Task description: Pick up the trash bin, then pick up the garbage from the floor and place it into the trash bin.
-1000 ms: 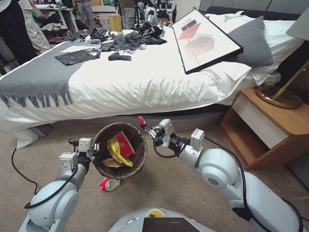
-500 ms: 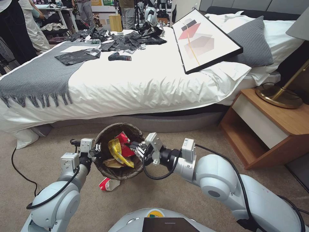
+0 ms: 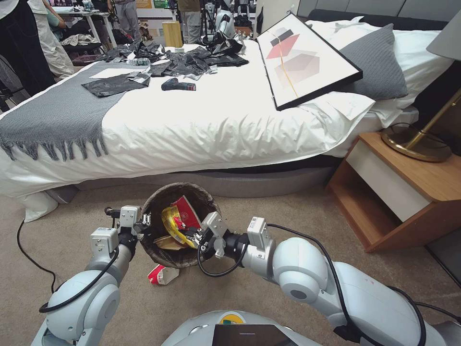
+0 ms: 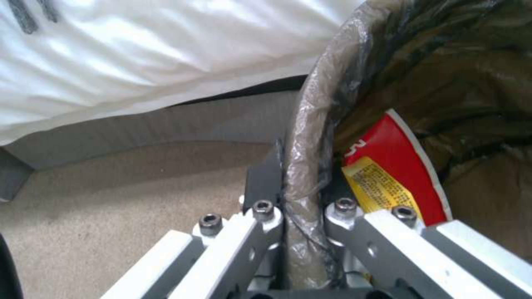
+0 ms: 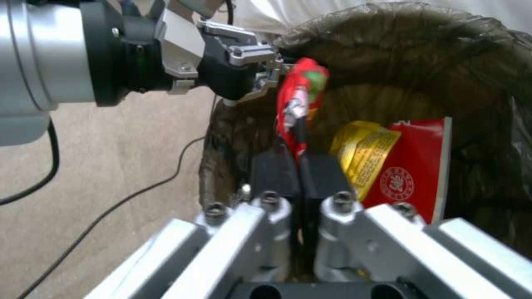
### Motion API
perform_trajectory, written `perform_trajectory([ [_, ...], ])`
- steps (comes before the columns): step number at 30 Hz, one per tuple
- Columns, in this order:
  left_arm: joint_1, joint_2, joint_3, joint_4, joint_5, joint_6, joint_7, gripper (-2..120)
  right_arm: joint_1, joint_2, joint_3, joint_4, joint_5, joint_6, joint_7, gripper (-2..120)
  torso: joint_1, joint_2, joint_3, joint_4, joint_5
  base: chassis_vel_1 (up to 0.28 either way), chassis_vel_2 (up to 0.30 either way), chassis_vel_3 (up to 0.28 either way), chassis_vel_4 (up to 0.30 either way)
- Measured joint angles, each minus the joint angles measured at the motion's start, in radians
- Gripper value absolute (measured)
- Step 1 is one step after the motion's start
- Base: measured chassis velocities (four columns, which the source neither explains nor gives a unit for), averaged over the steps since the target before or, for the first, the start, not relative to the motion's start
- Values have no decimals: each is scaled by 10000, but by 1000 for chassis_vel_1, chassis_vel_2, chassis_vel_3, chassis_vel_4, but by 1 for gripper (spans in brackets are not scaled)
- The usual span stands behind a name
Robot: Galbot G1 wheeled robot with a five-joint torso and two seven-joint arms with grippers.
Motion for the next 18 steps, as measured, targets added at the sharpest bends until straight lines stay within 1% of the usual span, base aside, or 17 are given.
perform_trajectory([
  [1,12,-11,-2,-15,7,0,0,3,119,61,-76,-20,6,-61,110,9,0,0,0,0,0,0,0,0,0],
  [2,12,-11,-2,-15,7,0,0,3,119,61,-76,-20,6,-61,110,9,0,0,0,0,0,0,0,0,0],
  [5,19,-18,-13,-27,10,0,1,3,309,136,-197,-33,86,-106,345,26,0,0,0,0,0,0,0,0,0],
  [6,19,-18,-13,-27,10,0,1,3,309,136,-197,-33,86,-106,345,26,0,0,0,0,0,0,0,0,0],
  [8,15,-18,-16,-27,11,0,3,3,339,141,-208,-27,111,-113,411,34,0,0,0,0,0,0,0,0,0],
  [9,15,-18,-16,-27,11,0,4,3,343,143,-210,-19,115,-113,436,41,0,0,0,0,0,0,0,0,0],
  [10,15,-18,-16,-27,11,0,4,3,343,143,-210,-19,115,-113,436,41,0,0,0,0,0,0,0,0,0],
  [11,14,-17,-16,-27,11,0,4,3,344,145,-210,-12,115,-113,448,44,0,0,0,-1,0,0,0,0,0],
  [13,11,-12,-16,-27,11,0,6,3,347,168,-209,3,118,-113,484,54,0,0,0,0,0,0,0,0,0],
  [14,11,-12,-16,-27,11,0,6,3,347,168,-209,3,118,-113,484,54,0,0,0,0,0,0,0,0,0],
  [15,5,-12,-13,-27,11,0,7,3,350,175,-207,9,120,-112,496,58,0,0,0,0,0,0,0,0,0],
  [17,-4,-21,7,-23,11,0,9,3,355,180,-191,37,120,-106,522,70,0,0,0,0,0,0,0,0,0],
  [18,-4,-21,7,-23,11,0,9,3,355,180,-191,37,120,-106,522,70,0,0,0,0,0,0,0,0,0],
])
